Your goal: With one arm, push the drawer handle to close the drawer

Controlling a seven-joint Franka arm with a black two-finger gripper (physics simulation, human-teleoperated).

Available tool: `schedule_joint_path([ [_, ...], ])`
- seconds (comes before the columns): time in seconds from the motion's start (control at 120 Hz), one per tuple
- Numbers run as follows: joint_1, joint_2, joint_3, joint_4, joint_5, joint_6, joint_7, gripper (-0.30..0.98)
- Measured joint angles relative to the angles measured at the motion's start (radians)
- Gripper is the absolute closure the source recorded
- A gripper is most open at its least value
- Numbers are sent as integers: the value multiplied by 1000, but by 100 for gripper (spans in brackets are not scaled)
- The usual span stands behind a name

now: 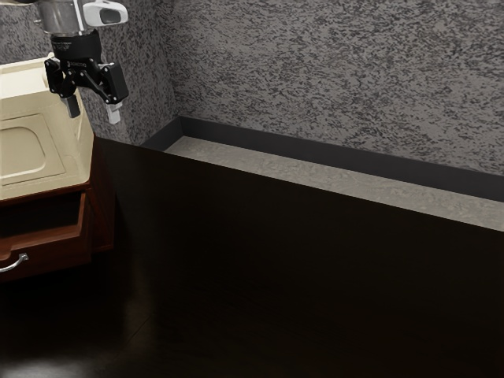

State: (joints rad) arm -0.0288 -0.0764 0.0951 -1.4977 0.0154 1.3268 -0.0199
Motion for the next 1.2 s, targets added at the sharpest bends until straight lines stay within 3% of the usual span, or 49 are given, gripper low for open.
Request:
schedule_joint_path([
  [0.333, 0, 3, 0, 7, 0, -1, 1, 0],
  [0.45, -12, -17, -24, 239, 0, -80, 5, 0],
  [0.533, -4, -115, -39, 278, -9, -160, -7, 0],
  [0.658, 48, -431, -138, -62, 33, -174, -60, 0],
  [0.7, 83, -554, -169, -243, 39, -150, -77, 0],
  [0.833, 144, -820, -187, -717, 38, -21, -123, 0],
  [1.0, 182, -880, -184, -1002, 32, 138, -166, 11],
  [1.125, 194, -881, -154, -1134, 37, 245, -171, 29],
  [1.2, 265, -880, -153, -1205, 41, 317, -172, 42],
])
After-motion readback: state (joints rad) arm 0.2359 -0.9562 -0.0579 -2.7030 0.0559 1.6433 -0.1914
